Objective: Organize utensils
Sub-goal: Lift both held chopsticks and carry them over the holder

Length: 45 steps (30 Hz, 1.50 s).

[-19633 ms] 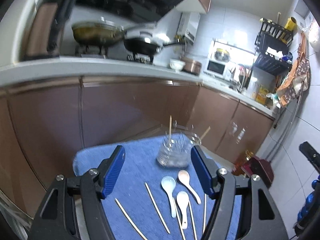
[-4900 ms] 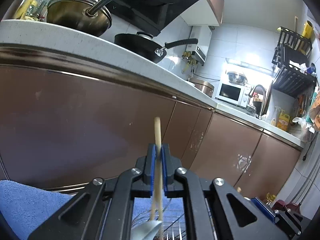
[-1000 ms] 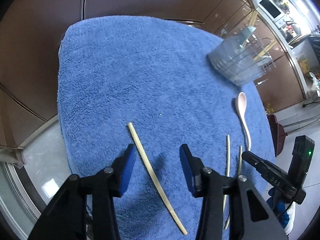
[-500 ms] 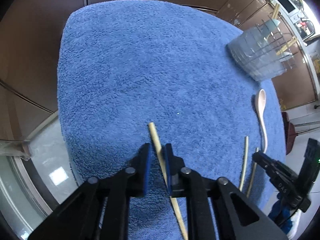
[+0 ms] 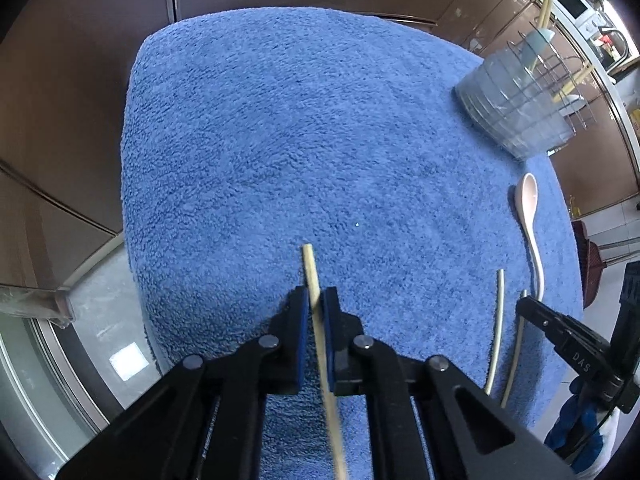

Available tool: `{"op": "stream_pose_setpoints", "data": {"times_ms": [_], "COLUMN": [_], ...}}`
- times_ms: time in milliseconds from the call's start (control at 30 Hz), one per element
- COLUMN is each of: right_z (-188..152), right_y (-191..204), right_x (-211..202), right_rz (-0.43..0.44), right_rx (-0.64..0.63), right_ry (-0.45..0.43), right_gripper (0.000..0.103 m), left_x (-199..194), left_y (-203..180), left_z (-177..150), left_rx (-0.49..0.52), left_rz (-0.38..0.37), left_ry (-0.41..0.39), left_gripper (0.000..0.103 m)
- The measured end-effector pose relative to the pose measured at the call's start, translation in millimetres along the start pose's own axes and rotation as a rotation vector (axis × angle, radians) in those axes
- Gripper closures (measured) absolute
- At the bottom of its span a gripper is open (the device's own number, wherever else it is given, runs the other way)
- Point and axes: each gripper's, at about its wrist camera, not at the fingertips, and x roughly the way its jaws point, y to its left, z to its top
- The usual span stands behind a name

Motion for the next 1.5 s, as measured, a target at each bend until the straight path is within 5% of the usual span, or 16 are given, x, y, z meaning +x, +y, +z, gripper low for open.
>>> {"op": "stream_pose_setpoints", "data": {"times_ms": [300, 1000, 1500], "right_z": [-14, -79, -119], "right_y": [-15, -6, 6], "right_x": [-33, -138, -187], "right_rz": [0.043, 0.149, 0.155], "right_rx": [-0.009, -0.086, -0.111], "right_ry": [-0.073, -0.429, -0.562], "right_gripper": [0.096, 0.097, 0.098], "left_x": [-11, -119, -172], "left_y": [3, -35, -55], "left_z": [-8, -55, -97], "left_rx": [-0.011, 0.120, 0.184], "left_rz": [-0.038, -0.146, -0.177], "left_ry": [-0.035, -0.400, -0.523], "left_gripper": [0.098, 0.098, 0.098]}}
